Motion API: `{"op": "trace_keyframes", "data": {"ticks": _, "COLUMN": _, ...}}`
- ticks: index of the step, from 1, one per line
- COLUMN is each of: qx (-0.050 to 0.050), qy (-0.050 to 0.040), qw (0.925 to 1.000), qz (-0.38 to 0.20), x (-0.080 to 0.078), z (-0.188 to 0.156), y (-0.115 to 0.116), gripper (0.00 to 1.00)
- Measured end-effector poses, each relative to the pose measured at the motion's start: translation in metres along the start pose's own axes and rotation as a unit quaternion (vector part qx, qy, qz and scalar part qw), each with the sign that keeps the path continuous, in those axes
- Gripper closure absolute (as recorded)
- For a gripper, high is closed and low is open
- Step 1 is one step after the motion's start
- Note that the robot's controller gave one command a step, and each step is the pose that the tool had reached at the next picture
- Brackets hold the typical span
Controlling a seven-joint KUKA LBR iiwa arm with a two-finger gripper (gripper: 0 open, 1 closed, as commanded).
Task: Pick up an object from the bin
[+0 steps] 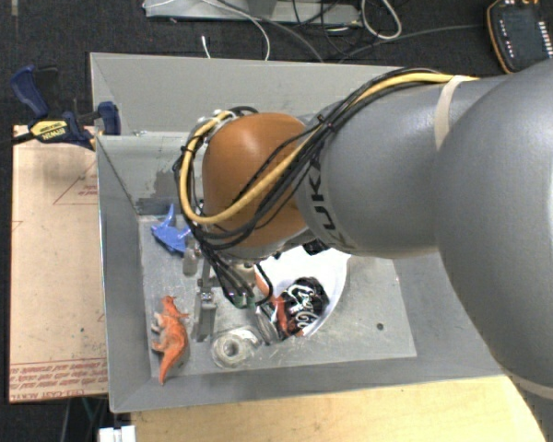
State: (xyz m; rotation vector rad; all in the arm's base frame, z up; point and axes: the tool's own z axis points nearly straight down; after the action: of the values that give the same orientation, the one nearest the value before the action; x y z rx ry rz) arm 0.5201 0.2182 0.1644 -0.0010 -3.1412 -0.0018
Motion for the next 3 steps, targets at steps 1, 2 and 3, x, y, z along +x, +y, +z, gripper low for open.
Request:
{"op": "trace_keyframes", "data": {"ticks": 1, "qx": -0.001, "qy": -0.0002, "qw": 0.9567, "qz": -0.291, "x": 0.013, "z": 0.094, "y": 0.030, "gripper": 0.00}}
{"op": "trace_keyframes", "data": {"ticks": 2, "qx": -0.001, "qy": -0.0003, "qw": 0.9788, "qz": -0.205, "x": 0.032, "z": 0.043, "y": 0.034, "gripper": 0.00}}
{"op": "trace_keyframes", "data": {"ticks": 3, "qx": -0.002, "qy": 0.0025, "qw": 0.9123, "qz": -0.410, "x": 0.018, "z": 0.065, "y": 0.029, "gripper": 0.00}}
